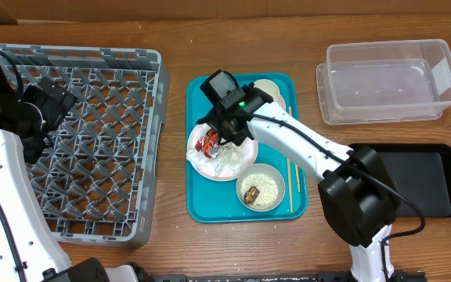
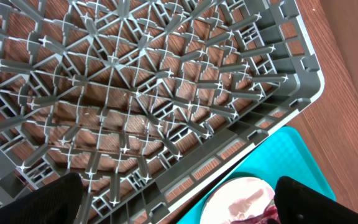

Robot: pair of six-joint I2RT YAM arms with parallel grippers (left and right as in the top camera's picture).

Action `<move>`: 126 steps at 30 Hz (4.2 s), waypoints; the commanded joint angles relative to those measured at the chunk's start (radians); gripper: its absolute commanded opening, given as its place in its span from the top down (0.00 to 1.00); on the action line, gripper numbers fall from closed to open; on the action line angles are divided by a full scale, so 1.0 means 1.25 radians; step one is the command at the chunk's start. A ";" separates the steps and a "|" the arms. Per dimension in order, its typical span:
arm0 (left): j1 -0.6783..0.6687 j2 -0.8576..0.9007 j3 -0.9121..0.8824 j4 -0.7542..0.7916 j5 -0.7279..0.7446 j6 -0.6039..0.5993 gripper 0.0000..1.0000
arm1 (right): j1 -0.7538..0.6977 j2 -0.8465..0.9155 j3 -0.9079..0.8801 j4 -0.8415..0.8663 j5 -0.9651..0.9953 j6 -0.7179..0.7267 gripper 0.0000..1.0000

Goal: Sort waste into correct bins and load items into the dishwasher
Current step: 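Carry the wrapper to the clear plastic bin and release it, then lower the right gripper onto the white tissue on the plate and grasp, then carry the tissue to the clear bin and release it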

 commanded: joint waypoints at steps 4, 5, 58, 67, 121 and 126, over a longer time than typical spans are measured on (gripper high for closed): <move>0.003 -0.003 0.012 0.000 -0.003 -0.010 0.00 | -0.063 -0.152 0.024 0.005 -0.001 -0.025 0.96; 0.003 -0.003 0.012 0.000 -0.003 -0.010 0.00 | -0.075 -0.164 0.024 0.005 -0.001 -0.030 0.96; 0.003 -0.003 0.012 0.000 -0.003 -0.010 0.00 | -0.146 -0.226 0.009 -0.131 -0.194 -0.490 0.00; 0.003 -0.003 0.012 0.000 -0.003 -0.010 0.00 | 0.049 -0.225 -0.068 -0.107 0.054 -0.268 0.21; 0.003 -0.003 0.012 0.000 -0.003 -0.010 0.00 | 0.034 -0.126 -0.082 -0.042 -0.013 -0.287 0.96; 0.003 -0.003 0.012 0.000 -0.003 -0.010 0.00 | 0.004 -0.172 -0.027 -0.090 -0.013 -0.302 0.96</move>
